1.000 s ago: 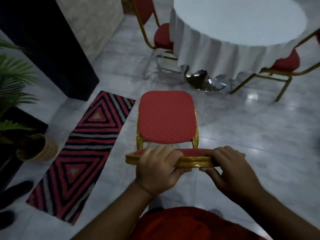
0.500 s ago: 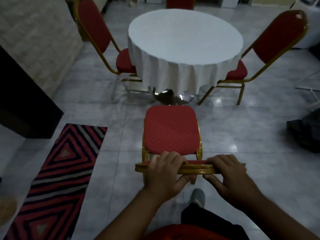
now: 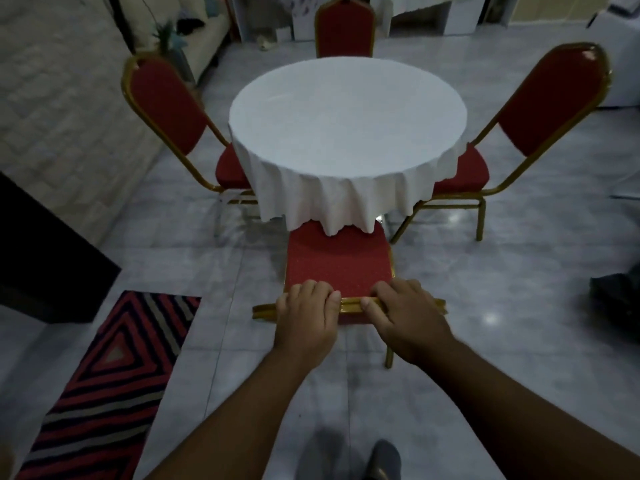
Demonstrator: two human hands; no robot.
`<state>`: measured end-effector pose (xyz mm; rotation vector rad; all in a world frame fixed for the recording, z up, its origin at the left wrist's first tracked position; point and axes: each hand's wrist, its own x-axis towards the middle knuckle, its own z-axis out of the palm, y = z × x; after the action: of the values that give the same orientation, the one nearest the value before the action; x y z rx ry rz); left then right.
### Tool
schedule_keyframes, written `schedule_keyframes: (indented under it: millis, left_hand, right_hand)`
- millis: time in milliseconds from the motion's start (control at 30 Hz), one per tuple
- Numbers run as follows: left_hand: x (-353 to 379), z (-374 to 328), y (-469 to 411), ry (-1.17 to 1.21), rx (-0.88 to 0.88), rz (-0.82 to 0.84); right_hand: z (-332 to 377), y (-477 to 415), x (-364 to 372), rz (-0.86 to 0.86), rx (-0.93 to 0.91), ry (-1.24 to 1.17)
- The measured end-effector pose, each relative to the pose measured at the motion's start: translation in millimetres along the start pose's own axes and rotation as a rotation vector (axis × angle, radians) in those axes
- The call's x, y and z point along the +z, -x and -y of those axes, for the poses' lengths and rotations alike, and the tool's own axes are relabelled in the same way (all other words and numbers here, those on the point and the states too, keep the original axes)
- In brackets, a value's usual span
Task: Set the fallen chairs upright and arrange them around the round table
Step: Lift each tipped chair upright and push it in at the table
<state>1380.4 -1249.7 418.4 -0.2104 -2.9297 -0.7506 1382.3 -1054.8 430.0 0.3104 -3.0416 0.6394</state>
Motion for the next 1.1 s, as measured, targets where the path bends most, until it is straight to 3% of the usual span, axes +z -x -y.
schedule_keyframes:
  millis: [167, 333, 767, 1100]
  left_hand:
    - [4.4, 1.3, -32.8, 0.020, 0.062, 0.000]
    - [9.1, 11.6, -61.1, 0.032, 0.110, -0.035]
    - [26.4, 34.7, -87.2, 0.041, 0.193, -0.214]
    - [14.8, 30.7, -91.8, 0.039, 0.213, -0.078]
  right_hand:
    - [-31.5, -35.6, 3.2, -0.067, -0.078, 0.022]
    - [-34.3, -55.3, 18.3, -0.218, 0.018, 0.049]
    - [-29.0, -88.2, 23.7, -0.325, 0.017, 0.069]
    - [-27.7, -85.1, 19.3, -0.264, 0.020, 0.069]
